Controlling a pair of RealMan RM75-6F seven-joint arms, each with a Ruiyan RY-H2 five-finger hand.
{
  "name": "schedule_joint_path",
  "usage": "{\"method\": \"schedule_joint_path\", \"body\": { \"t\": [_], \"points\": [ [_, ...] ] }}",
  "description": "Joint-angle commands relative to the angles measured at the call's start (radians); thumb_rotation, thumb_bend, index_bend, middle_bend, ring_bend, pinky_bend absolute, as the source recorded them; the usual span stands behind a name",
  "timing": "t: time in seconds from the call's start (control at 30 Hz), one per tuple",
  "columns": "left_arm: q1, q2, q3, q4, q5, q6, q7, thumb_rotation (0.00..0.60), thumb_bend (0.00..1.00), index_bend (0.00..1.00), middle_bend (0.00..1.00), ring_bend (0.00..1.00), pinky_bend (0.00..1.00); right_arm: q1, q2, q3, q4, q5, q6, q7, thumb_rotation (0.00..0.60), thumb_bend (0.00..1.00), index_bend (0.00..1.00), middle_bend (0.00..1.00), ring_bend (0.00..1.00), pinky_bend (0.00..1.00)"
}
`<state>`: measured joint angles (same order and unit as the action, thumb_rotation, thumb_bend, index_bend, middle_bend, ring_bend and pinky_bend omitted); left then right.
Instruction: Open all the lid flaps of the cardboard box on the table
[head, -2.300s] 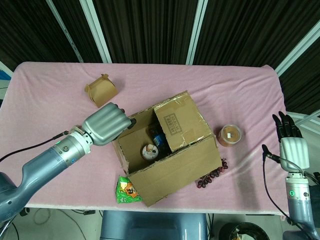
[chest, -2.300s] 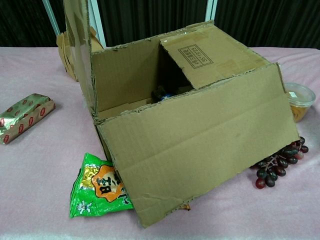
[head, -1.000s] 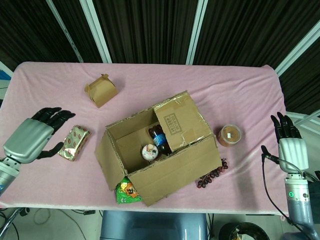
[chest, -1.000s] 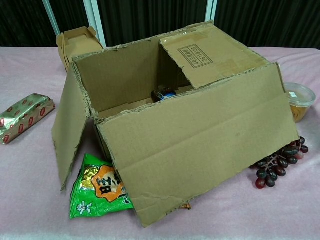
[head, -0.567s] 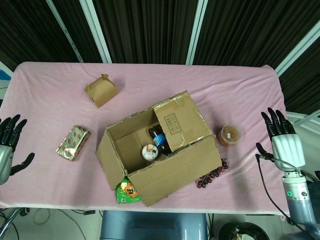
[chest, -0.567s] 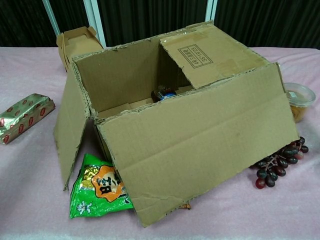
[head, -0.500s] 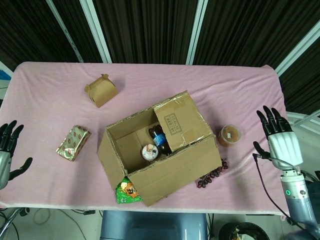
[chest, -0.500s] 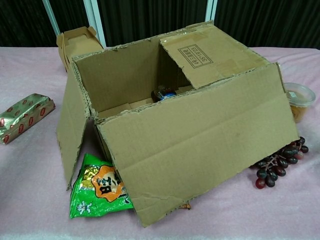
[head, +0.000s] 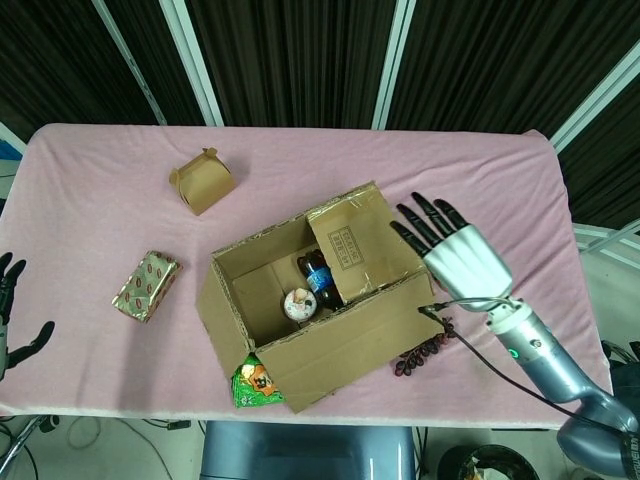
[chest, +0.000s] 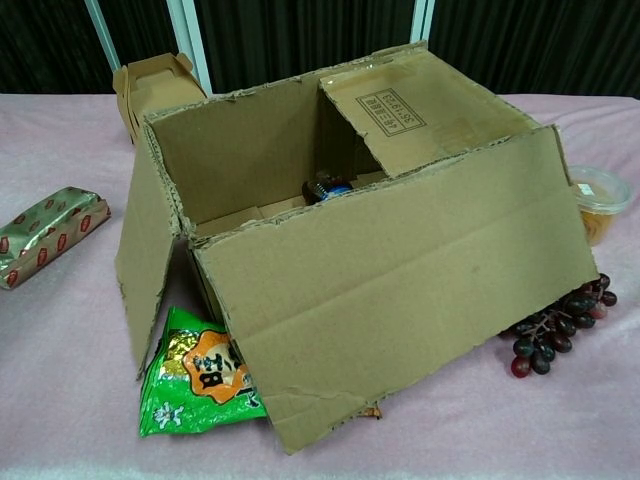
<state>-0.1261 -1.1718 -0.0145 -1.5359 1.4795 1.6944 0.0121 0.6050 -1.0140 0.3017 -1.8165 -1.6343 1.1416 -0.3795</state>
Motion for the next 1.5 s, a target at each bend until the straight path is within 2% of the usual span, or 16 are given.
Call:
{"method": "schedule_joint_path", "body": {
  "t": [0.03, 0.3, 0.47, 0.63, 0.93, 1.17, 1.5],
  "points": [
    [0.001, 0.002, -0.007, 0.003, -0.006, -0.018, -0.017, 0.600, 0.22, 0.00, 0.00, 0.00, 0.00, 0.118, -0.020, 0.035, -0.032, 0.018, -0.134, -0.053, 0.600, 0.93, 0.26, 0.21, 0.12, 0.24],
    [0.001, 0.011, -0.019, -0.002, -0.013, -0.053, -0.042, 0.600, 0.22, 0.00, 0.00, 0.00, 0.00, 0.300, -0.161, 0.019, 0.054, 0.078, -0.358, -0.126, 0.600, 0.94, 0.34, 0.29, 0.15, 0.24],
    [0.001, 0.018, -0.027, -0.005, -0.021, -0.072, -0.057, 0.600, 0.22, 0.00, 0.00, 0.00, 0.00, 0.371, -0.241, -0.002, 0.121, 0.092, -0.430, -0.147, 0.600, 0.94, 0.35, 0.29, 0.15, 0.24],
    [0.001, 0.021, -0.034, -0.006, -0.024, -0.084, -0.062, 0.600, 0.22, 0.00, 0.00, 0.00, 0.00, 0.441, -0.280, -0.030, 0.204, 0.068, -0.504, -0.178, 0.600, 0.94, 0.37, 0.30, 0.16, 0.24],
    [0.004, 0.026, -0.046, -0.012, -0.029, -0.100, -0.071, 0.600, 0.22, 0.00, 0.00, 0.00, 0.00, 0.496, -0.296, -0.073, 0.276, 0.042, -0.553, -0.159, 0.600, 0.94, 0.48, 0.39, 0.18, 0.24],
    [0.006, 0.028, -0.053, -0.017, -0.029, -0.108, -0.068, 0.600, 0.23, 0.00, 0.00, 0.00, 0.00, 0.518, -0.284, -0.120, 0.309, -0.002, -0.571, -0.167, 0.600, 0.94, 0.51, 0.42, 0.18, 0.24],
    [0.007, 0.047, -0.055, -0.048, -0.046, -0.146, -0.099, 0.600, 0.24, 0.00, 0.00, 0.00, 0.00, 0.557, -0.214, -0.165, 0.313, -0.070, -0.617, -0.274, 0.600, 0.94, 0.54, 0.44, 0.18, 0.24]
  ]
}}
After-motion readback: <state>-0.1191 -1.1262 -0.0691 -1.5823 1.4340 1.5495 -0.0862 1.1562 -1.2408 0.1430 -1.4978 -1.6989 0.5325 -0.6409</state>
